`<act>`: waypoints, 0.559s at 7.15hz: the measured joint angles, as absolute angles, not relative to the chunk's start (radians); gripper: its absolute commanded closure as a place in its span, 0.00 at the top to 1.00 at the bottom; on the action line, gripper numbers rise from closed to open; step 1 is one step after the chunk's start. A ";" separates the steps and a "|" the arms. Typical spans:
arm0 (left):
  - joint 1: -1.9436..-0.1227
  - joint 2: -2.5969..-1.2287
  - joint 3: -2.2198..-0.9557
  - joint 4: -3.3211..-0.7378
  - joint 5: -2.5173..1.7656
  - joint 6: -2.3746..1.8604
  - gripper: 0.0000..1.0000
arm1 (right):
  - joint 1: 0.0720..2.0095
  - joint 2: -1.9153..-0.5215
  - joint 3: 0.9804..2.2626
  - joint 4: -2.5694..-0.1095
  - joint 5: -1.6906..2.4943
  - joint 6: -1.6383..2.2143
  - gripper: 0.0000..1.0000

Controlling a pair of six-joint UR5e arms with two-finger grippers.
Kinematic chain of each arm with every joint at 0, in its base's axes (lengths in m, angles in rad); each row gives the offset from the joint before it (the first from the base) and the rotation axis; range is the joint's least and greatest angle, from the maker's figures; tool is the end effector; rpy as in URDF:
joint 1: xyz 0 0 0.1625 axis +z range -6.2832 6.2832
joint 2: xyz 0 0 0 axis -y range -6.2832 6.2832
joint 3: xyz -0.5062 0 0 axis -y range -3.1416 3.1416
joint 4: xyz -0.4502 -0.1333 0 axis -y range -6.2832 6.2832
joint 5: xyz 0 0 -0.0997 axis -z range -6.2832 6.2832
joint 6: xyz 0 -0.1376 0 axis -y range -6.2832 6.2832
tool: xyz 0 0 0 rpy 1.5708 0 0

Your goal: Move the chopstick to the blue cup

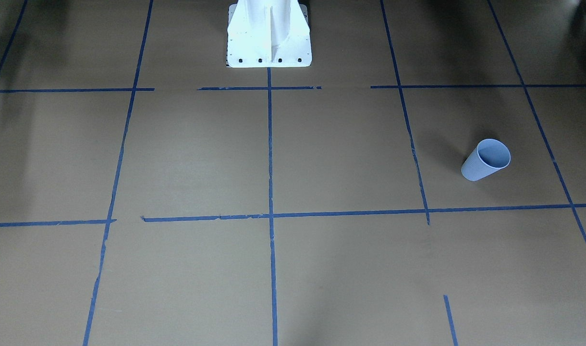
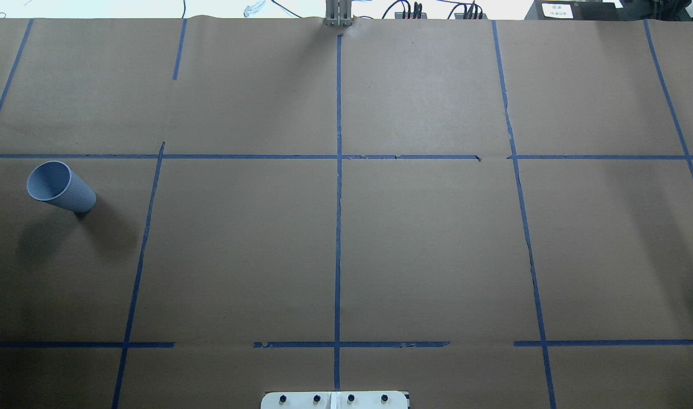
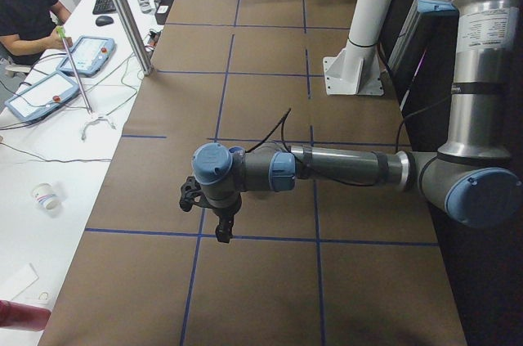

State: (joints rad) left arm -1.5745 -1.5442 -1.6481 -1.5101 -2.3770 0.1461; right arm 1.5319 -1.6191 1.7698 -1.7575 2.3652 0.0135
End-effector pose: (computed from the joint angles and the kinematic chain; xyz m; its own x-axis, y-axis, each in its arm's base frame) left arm -0.0360 -0.5348 0.7419 0.6854 0.1359 -0.7154 -0.0971 0.9907 0.0952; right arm 0.0150 -0.5178 0.7005 0.7016 0.0119 0.7124 0.0294 0.9985 -0.0456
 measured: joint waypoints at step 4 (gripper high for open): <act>-1.384 -1.585 -1.655 -1.722 -2.372 -0.277 1.00 | 1.508 -1.630 1.764 -1.687 2.372 0.012 1.00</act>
